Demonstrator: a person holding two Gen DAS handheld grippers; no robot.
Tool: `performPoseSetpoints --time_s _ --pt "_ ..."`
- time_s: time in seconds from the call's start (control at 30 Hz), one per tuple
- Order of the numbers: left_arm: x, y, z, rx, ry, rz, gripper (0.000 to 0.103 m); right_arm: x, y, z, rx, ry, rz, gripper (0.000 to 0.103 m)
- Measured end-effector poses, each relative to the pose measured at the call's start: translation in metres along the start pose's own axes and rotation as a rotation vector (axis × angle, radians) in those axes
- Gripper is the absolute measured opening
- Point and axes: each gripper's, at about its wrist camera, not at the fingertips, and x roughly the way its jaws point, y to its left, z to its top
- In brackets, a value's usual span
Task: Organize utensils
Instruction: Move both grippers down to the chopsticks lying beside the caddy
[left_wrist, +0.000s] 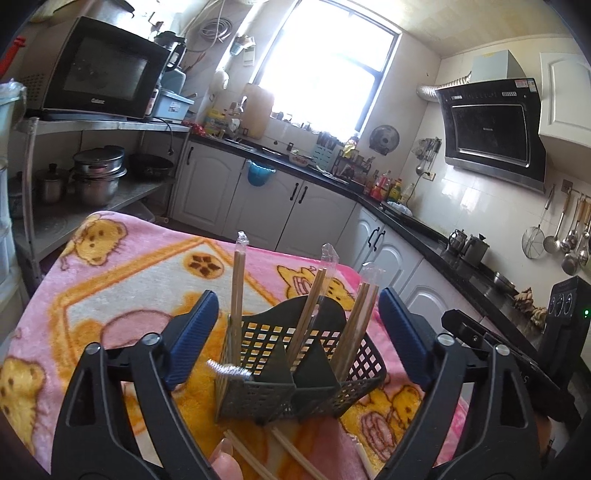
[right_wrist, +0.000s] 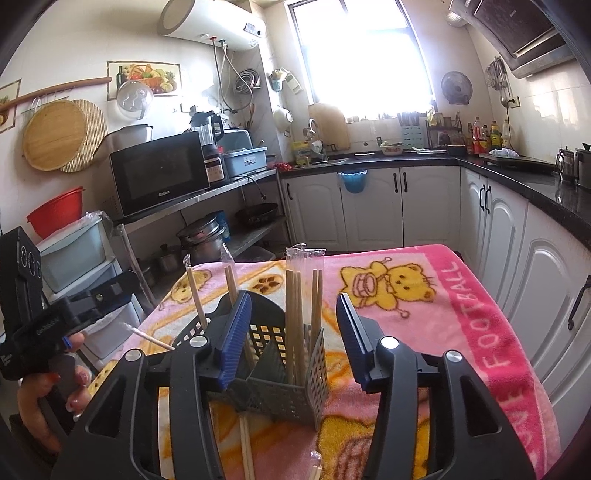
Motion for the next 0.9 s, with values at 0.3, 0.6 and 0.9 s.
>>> performPoseSetpoints --time_s 0.3,0.6,0.9 --pt "-0.018 0.01 -0.008 -0.036 -0.004 0.021 0.09 -0.007 0.004 -0.007 -0.015 0.016 0.007 0.05" --pt "-0.033 0.019 -0.018 -0.057 0.011 0.057 0.092 -0.012 0.014 -0.015 -0.04 0.038 0.028 0.051" --pt "-0.039 0.029 -0.033 -0.071 0.06 0.089 0.092 -0.009 0.022 -0.028 -0.065 0.082 0.052 0.051"
